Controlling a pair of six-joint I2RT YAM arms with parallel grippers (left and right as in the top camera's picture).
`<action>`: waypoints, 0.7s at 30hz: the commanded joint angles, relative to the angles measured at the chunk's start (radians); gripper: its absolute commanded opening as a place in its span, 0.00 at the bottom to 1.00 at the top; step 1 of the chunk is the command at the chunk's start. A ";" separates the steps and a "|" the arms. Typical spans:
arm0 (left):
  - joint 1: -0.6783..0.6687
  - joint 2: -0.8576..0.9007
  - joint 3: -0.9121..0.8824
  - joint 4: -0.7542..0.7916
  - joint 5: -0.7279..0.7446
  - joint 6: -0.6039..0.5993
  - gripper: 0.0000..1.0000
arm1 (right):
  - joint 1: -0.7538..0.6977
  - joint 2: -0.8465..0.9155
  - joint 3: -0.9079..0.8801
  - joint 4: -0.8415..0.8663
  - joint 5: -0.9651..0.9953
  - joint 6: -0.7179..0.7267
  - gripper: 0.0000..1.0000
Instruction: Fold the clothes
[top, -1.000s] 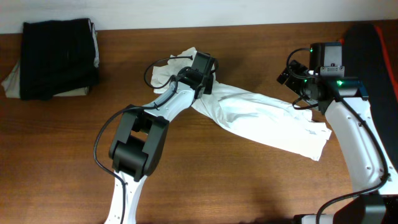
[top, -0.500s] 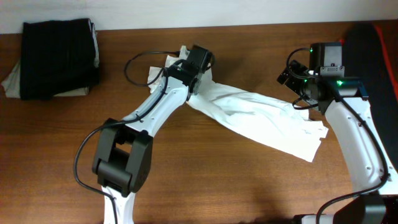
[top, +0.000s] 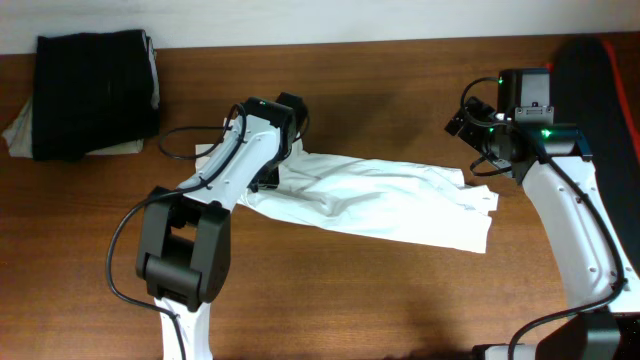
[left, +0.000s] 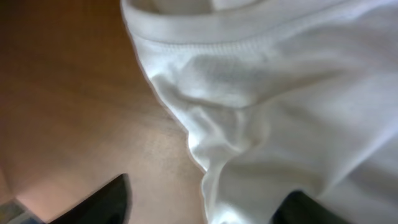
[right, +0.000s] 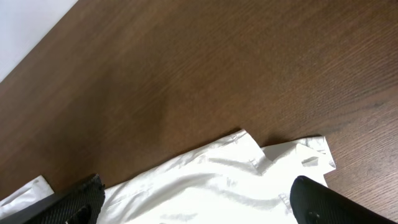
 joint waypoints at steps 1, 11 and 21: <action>0.003 -0.016 0.003 0.122 0.073 0.039 0.84 | -0.003 -0.005 0.005 -0.001 0.005 0.008 0.99; 0.003 0.049 0.003 0.410 0.229 0.324 0.94 | -0.003 -0.005 0.005 -0.001 0.006 0.008 0.99; 0.008 0.106 0.003 0.397 0.148 0.467 0.74 | -0.003 -0.005 0.005 -0.001 0.006 0.008 0.99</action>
